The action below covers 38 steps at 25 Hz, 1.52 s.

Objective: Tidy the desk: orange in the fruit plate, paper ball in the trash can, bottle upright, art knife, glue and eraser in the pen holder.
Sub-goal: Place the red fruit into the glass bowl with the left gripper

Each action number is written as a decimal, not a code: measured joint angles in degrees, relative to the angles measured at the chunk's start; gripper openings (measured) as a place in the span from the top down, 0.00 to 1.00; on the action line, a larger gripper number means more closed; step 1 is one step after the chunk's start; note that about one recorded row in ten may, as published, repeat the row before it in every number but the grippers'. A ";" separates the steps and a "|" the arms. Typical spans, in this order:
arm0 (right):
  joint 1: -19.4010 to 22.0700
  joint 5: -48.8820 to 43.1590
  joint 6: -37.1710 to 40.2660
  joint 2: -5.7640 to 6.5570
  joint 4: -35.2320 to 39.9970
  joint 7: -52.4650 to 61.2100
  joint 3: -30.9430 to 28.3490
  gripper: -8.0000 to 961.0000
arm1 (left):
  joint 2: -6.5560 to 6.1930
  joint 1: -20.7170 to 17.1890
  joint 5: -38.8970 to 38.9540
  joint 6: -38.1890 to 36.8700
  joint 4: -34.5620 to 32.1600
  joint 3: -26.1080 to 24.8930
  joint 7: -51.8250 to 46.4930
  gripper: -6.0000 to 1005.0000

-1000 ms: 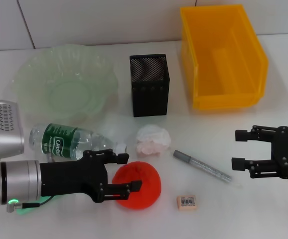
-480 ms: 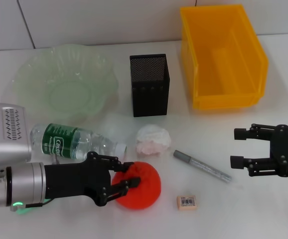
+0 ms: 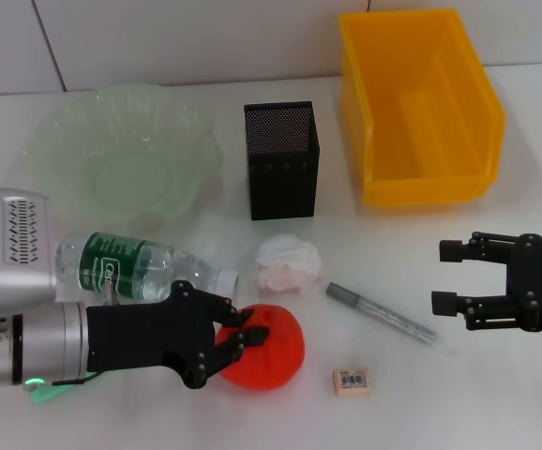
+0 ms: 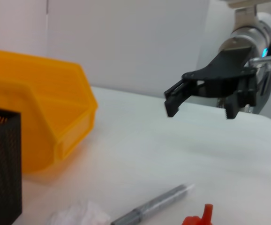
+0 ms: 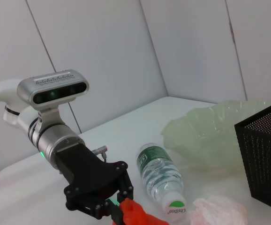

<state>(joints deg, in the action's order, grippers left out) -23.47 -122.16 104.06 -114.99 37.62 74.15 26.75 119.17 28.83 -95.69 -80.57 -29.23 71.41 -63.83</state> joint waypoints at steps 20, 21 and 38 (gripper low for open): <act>0.16 0.00 0.28 -0.14 0.02 -0.09 -0.65 0.13 | -0.46 -1.82 12.29 7.87 -7.95 -24.94 3.63 0.94; 0.26 0.00 0.33 -0.15 0.02 -0.08 -0.65 0.13 | -0.46 -1.82 12.29 7.87 -7.95 -24.94 3.63 0.94; 0.20 -0.01 0.71 -0.22 -0.29 -0.33 -0.13 0.13 | -0.34 3.65 16.79 23.79 1.66 -18.32 10.12 0.94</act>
<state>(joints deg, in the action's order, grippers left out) -23.27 -122.17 104.76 -115.21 37.32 73.82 26.62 118.84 32.48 -78.90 -56.78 -27.57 53.09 -53.71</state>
